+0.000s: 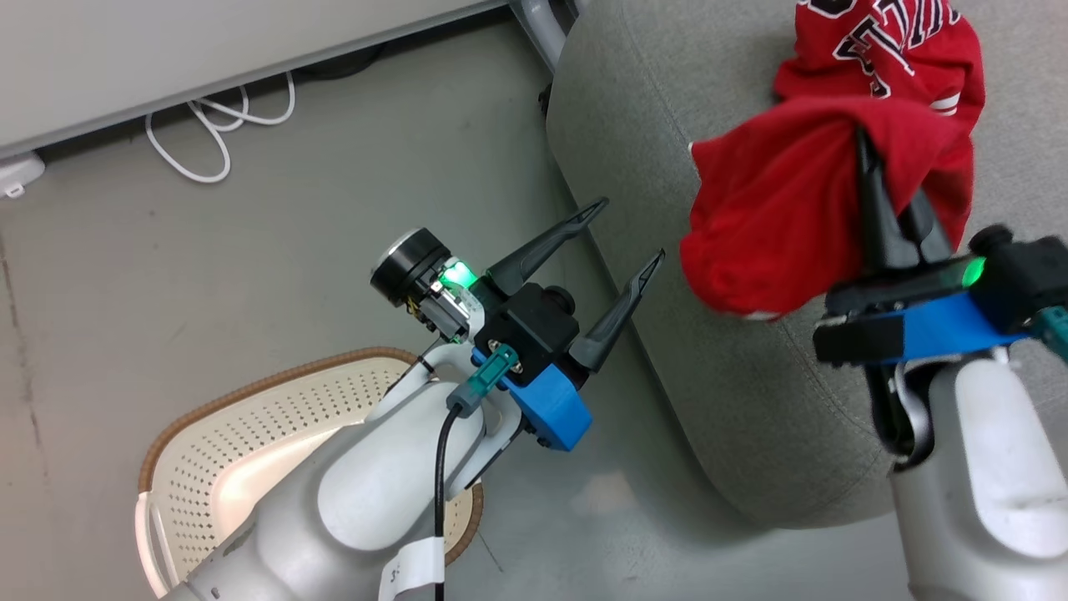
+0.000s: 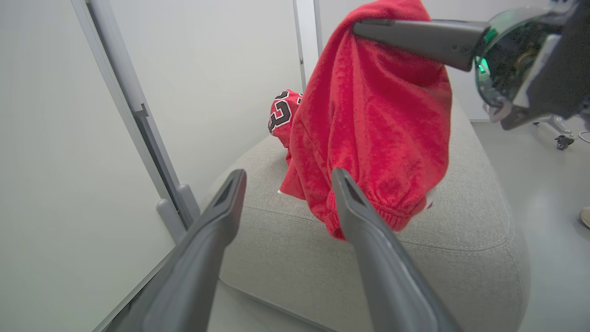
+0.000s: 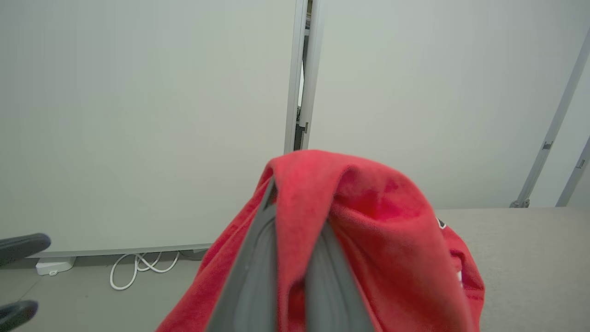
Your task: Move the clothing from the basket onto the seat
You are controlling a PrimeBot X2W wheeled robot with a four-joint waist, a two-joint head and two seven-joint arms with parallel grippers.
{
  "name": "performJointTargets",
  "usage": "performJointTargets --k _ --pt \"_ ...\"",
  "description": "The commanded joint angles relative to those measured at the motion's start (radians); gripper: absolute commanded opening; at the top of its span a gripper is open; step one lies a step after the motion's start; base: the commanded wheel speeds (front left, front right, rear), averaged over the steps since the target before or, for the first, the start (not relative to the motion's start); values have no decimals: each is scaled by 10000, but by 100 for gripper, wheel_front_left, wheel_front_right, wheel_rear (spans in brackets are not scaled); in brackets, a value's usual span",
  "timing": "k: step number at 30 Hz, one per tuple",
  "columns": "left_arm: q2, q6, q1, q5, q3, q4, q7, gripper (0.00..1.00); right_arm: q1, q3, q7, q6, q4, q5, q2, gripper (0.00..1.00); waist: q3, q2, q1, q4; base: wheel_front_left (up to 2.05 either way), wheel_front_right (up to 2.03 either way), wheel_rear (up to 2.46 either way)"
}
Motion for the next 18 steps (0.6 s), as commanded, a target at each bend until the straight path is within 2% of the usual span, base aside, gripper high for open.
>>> performJointTargets --k 1,5,8,13,18 --pt "90 11 -260 95 25 -93 46 100 -625 -147 -8 1 -170 39 9 0 453 -1 0 106 0 0 0" --pt "150 -48 -660 263 -26 -256 138 100 -1664 -603 -8 1 -361 -91 -52 0 1078 -1 0 295 0 0 0" --pt "302 -94 -1126 446 -54 -414 317 100 -2852 -1359 -7 1 -578 -128 -357 0 1861 -1 0 502 0 0 0" --pt "477 -136 -1798 716 -74 -745 565 100 -4755 -2750 -7 1 -850 -86 -1335 0 3062 -1 0 814 0 0 0" --pt "603 -96 -2319 920 -72 -1046 732 100 -5922 -3995 -5 1 -618 0 -2607 0 4102 -1 0 1083 0 0 0"
